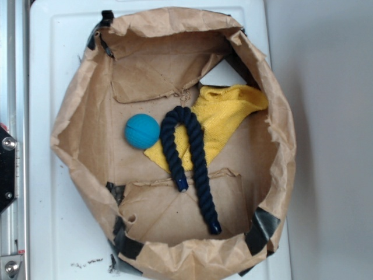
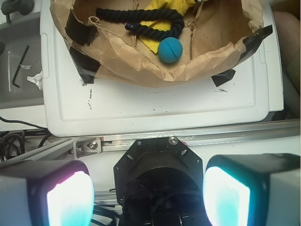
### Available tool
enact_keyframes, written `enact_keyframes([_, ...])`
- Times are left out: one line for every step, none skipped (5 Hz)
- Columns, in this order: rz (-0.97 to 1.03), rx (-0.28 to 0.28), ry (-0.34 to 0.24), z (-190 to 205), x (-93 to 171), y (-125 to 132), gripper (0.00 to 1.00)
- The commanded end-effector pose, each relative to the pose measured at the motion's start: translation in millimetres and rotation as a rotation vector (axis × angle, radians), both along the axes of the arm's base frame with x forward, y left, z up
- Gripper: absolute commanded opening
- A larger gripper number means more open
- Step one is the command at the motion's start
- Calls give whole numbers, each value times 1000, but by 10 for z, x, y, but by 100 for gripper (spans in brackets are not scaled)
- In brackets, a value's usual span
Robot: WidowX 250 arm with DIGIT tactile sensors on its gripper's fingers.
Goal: Grab the blue rope.
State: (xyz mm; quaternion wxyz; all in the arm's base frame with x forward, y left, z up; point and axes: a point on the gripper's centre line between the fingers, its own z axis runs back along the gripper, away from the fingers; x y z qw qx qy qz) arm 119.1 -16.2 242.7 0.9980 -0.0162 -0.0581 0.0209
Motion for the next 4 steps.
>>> enact_keyframes([0,0,0,0,0,0,100])
enact_keyframes([0,0,0,0,0,0,100])
enact_keyframes([0,0,0,0,0,0,100])
enact_keyframes([-44,-46,-28,-31,322,-39,100])
